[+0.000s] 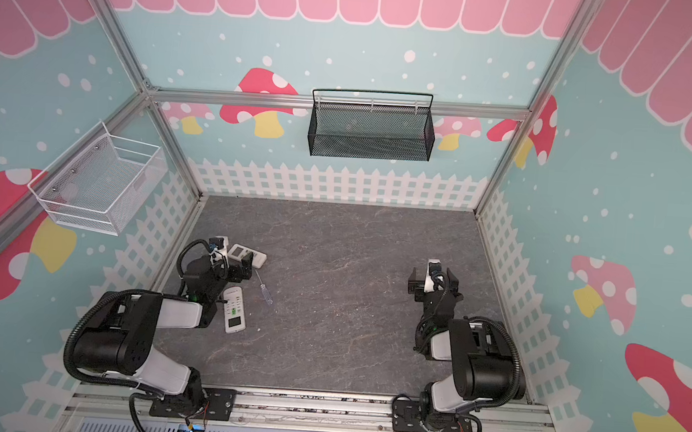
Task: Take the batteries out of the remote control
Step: 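Move the right gripper over the larger white remote control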
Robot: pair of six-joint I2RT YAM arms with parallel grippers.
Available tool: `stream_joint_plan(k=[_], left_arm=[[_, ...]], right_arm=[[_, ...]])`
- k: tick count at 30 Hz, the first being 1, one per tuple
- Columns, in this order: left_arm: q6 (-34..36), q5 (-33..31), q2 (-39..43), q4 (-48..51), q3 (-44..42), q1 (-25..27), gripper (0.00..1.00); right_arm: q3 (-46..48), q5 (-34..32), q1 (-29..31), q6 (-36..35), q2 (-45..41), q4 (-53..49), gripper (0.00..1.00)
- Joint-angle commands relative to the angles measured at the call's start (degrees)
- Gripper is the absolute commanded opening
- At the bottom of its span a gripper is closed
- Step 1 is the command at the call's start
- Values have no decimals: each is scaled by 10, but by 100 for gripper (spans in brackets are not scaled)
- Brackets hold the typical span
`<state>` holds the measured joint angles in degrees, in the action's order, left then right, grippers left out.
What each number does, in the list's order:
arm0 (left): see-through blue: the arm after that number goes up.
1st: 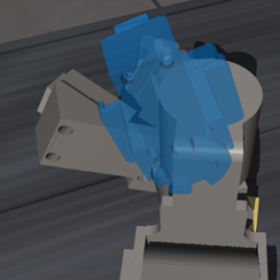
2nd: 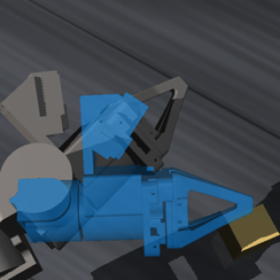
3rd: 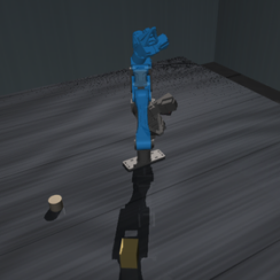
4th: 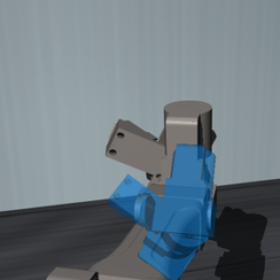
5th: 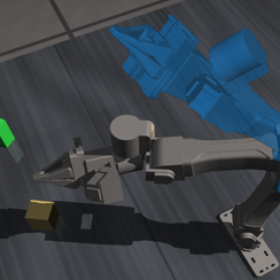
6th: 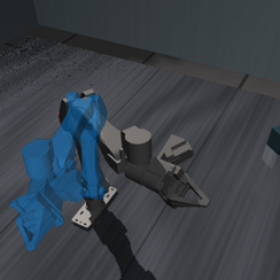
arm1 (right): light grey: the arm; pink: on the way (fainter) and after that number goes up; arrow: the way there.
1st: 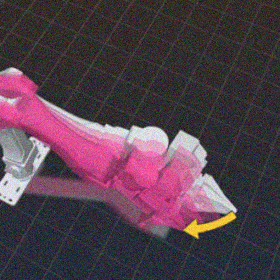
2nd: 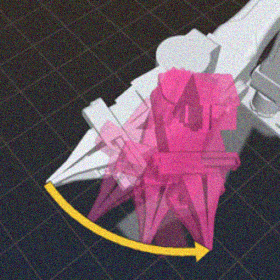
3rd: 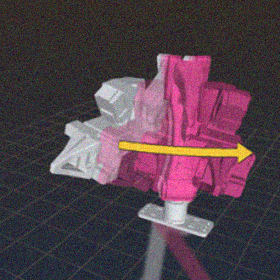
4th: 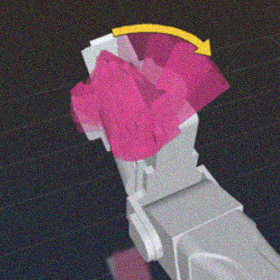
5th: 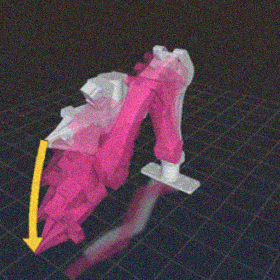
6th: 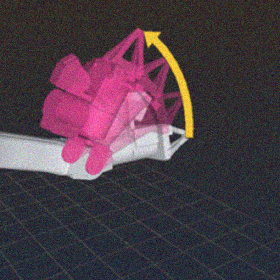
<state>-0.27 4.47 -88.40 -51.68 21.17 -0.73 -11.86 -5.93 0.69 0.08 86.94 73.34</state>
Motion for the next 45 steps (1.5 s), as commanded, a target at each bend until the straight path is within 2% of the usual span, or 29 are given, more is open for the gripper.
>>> stream_joint_plan(k=[1, 28, 30, 31, 33, 35, 37, 39, 42, 45], left_arm=[[-13, -6, -1, -14, 5, -2, 99], [-13, -8, -2, -21, 3, -1, 99], [-12, -2, 5, -13, 5, -2, 99], [-12, 7, 21, 13, 13, -6, 99], [-27, 8, 51, 127, 64, -17, 100], [-26, 2, 55, 353, 188, -29, 100], [-10, -22, 34, 500, 301, -30, 100], [-7, -47, 18, 600, 383, -31, 99], [-58, -65, -6, 738, 480, -35, 99], [-104, -43, -23, 769, 496, -41, 100]], right_arm=[[2, 0, -3, -3, 2, 12, 99], [1, 3, -3, -1, 1, 10, 99], [-5, 15, -3, -8, -18, -4, 98], [-22, 35, -2, -18, -47, -56, 97], [-83, 59, 5, -30, -92, -196, 96], [-144, 63, 15, 7, -104, -273, 95], [-190, 121, 29, 28, -92, -288, 94], [-258, 131, 64, 29, -60, -331, 93], [-379, 126, 137, 8, 1, -432, 93], [-462, 154, 198, 9, 57, -470, 93]])
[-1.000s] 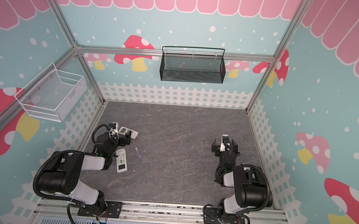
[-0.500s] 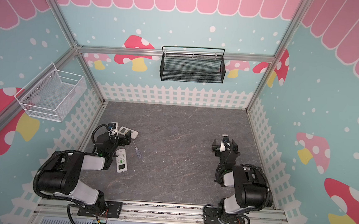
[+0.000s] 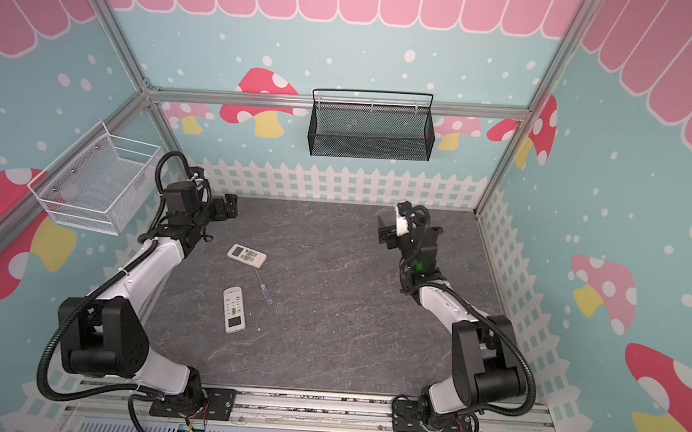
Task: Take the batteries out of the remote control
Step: 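Move the right gripper over the larger white remote control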
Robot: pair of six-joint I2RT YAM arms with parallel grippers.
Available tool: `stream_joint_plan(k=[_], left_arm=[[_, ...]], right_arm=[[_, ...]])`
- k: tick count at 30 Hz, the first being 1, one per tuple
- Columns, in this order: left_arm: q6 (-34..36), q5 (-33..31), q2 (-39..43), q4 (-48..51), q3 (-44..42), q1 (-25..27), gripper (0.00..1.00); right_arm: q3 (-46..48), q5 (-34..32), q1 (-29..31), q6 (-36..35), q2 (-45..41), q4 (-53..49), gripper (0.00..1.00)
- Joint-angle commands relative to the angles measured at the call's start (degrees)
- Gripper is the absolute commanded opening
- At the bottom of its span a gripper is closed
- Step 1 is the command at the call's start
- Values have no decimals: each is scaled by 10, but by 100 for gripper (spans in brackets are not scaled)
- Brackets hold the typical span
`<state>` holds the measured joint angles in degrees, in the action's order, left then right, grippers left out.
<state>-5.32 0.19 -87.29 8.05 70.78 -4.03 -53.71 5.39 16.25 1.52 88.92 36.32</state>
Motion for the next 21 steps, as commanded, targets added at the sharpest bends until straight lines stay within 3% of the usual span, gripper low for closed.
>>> stream_joint_plan(k=[1, 8, 13, 21], left_arm=[[-55, 11, -45, 172, 4, -10, 100], [-41, 29, -158, 247, 77, -11, 100], [-64, 46, -129, 234, 48, -30, 100], [-79, 13, -81, 200, 4, -51, 100]], right_arm=[[-67, 48, 60, 0, 59, -109, 93], [-216, 83, 184, -11, 218, -176, 93], [-369, 93, 257, -56, 345, -260, 94], [-629, 97, 301, -55, 542, -389, 98]])
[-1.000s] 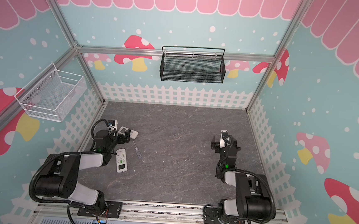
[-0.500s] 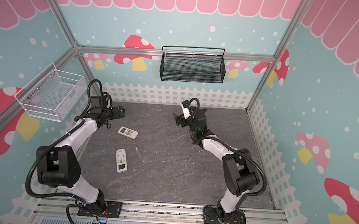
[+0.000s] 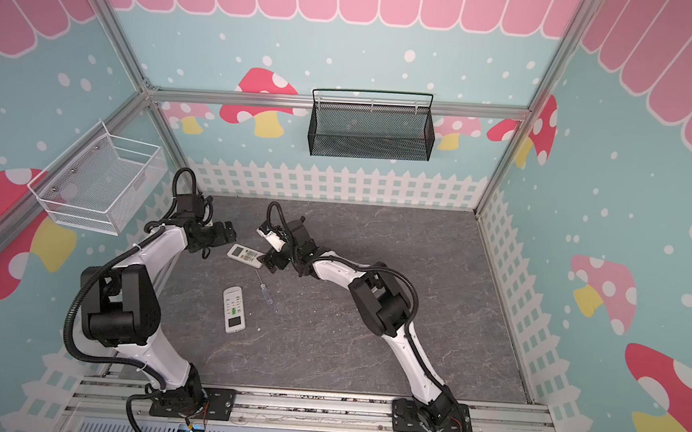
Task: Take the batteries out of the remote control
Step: 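Move the right gripper over the larger white remote control, then close the right gripper on the white remote and lift it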
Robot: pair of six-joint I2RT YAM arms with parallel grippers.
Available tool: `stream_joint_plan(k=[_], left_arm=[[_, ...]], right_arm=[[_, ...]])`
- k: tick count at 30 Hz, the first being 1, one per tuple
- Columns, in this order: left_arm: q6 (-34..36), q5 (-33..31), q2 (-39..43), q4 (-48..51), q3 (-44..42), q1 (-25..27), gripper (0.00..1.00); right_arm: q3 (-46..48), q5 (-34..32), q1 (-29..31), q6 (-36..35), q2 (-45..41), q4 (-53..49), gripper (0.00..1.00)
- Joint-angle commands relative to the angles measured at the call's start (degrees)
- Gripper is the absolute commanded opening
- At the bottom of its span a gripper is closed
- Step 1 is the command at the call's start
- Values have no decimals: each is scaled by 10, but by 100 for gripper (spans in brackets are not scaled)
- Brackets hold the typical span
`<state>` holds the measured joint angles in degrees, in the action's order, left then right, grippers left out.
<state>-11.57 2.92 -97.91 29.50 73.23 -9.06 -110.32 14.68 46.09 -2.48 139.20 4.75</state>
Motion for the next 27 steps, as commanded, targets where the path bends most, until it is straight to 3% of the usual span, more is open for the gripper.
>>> stream_joint_plan(k=[1, 9, 13, 18, 27], left_arm=[[-17, -13, 35, -23, -30, -2, 100], [-16, -8, 74, -47, -59, -3, 100], [-16, -6, 75, -48, -63, -3, 100], [-18, -2, 76, -53, -61, -3, 100], [-7, -1, 102, -73, -85, -2, 100]], right_arm=[[-96, -2, 6, -13, 61, -84, 98], [-253, 28, 15, -4, 174, -128, 99], [-258, 48, 19, -1, 187, -133, 98], [-258, 27, 19, -10, 197, -147, 97], [-262, 7, 15, -6, 205, -160, 80]])
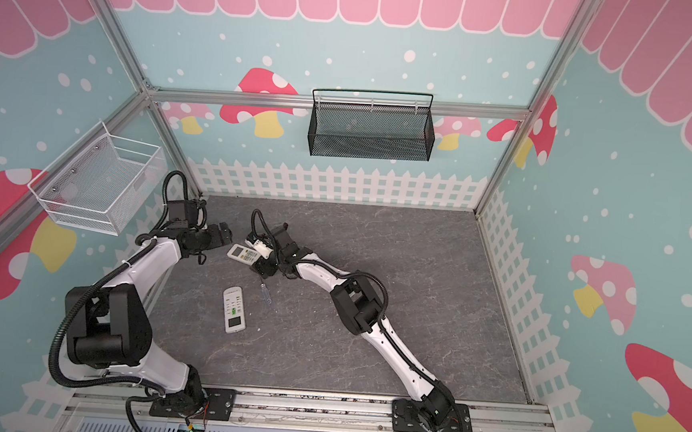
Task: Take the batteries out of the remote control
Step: 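Close the right gripper on the white remote and lift it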
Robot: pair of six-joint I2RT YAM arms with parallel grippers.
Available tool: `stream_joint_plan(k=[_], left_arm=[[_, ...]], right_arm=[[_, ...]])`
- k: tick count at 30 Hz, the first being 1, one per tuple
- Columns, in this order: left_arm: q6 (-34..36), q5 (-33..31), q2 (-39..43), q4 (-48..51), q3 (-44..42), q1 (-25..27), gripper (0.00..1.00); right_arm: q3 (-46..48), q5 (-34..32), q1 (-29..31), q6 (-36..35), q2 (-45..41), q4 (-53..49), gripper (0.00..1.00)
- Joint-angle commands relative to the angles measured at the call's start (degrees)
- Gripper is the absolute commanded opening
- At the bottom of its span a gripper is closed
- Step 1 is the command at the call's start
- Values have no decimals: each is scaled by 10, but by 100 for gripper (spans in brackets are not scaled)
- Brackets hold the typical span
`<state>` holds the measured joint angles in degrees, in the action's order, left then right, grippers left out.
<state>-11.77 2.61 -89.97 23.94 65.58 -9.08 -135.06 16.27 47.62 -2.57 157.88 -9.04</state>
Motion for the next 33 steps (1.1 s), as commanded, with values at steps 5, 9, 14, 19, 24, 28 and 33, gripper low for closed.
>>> stream_joint_plan(k=[5, 9, 14, 19, 24, 28, 33], left_arm=[[6, 14, 41, -35, -23, -2, 100], [29, 28, 51, -34, -20, -2, 100], [55, 32, 60, -23, -4, -1, 100], [96, 61, 67, 10, 36, -1, 100], [188, 157, 66, 65, 116, 2, 100], [314, 228, 76, 79, 163, 20, 100], [451, 352, 88, 91, 194, 34, 100]], right_arm=[[-14, -11, -1, -3, 19, -23, 73], [-17, -5, -1, 0, 19, -20, 66], [-31, 5, -2, 11, 22, -14, 60], [-36, 16, -6, -2, -3, -8, 51], [31, 77, -33, 22, -84, 12, 42], [170, 117, -61, 30, -191, 69, 42], [336, 166, -101, 35, -323, 114, 42]])
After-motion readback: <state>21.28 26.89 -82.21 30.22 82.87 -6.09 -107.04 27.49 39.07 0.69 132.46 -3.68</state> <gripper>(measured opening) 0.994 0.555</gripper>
